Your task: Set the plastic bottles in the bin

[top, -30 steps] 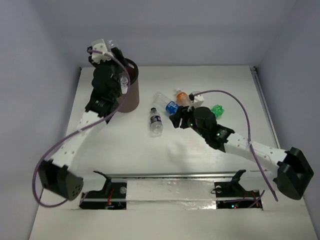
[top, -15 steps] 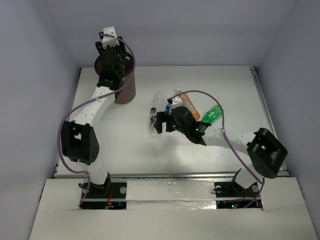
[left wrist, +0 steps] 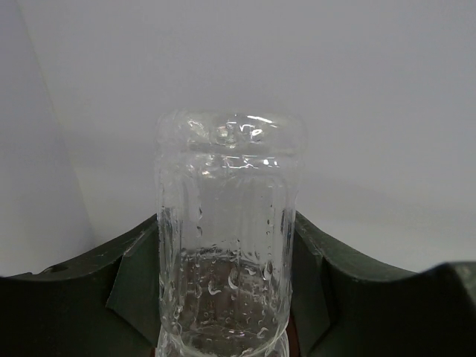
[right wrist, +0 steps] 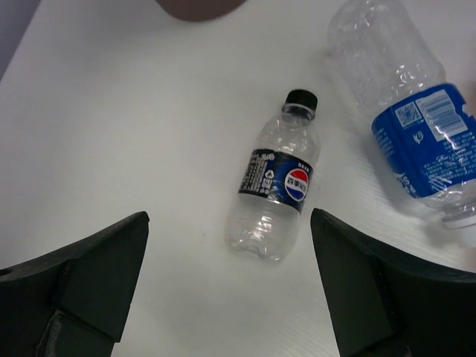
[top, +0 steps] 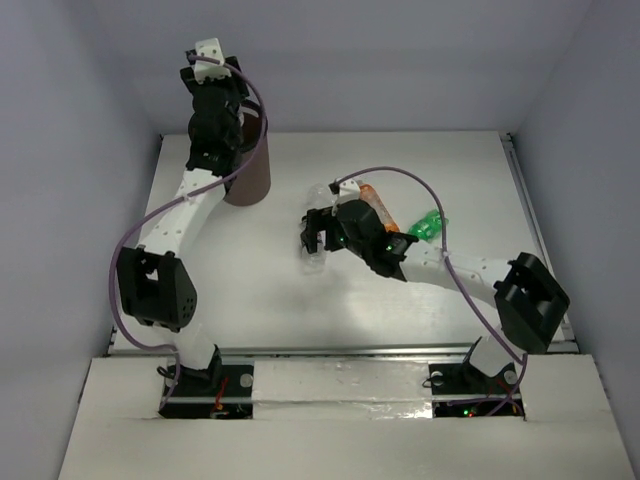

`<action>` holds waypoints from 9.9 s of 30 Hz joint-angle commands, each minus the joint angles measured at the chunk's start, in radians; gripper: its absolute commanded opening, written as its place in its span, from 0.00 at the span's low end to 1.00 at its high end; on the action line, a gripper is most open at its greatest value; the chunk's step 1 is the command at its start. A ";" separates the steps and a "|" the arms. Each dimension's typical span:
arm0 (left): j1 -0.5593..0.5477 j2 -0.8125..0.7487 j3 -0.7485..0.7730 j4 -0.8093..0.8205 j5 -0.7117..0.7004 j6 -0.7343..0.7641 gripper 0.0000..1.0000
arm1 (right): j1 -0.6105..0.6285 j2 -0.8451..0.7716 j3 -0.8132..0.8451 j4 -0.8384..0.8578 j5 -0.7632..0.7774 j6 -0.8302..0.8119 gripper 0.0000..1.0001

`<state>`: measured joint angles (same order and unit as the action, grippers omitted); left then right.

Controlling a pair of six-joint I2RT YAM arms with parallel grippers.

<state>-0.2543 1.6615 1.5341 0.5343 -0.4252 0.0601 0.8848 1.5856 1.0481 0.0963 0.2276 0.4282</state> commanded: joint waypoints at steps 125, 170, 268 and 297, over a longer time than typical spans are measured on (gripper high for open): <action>0.044 -1.316 -0.677 -0.794 0.487 -0.543 0.57 | -0.103 1.081 1.698 0.372 0.032 0.172 0.86; -0.370 0.207 -0.060 -0.721 0.048 -1.049 0.82 | -0.182 -0.854 -0.132 -0.263 -0.005 -0.037 0.56; -0.088 0.308 0.236 0.314 -0.659 0.440 0.76 | -0.182 -0.981 -0.425 0.083 -0.393 0.083 0.56; 0.154 -0.232 0.150 -0.678 -0.079 -0.456 0.19 | -0.368 0.058 0.461 -0.526 -0.111 -0.167 0.87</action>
<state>-0.2169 1.3594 1.6680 0.0570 -0.6632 -0.2577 0.5449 1.5494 1.4055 -0.2939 0.0769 0.3264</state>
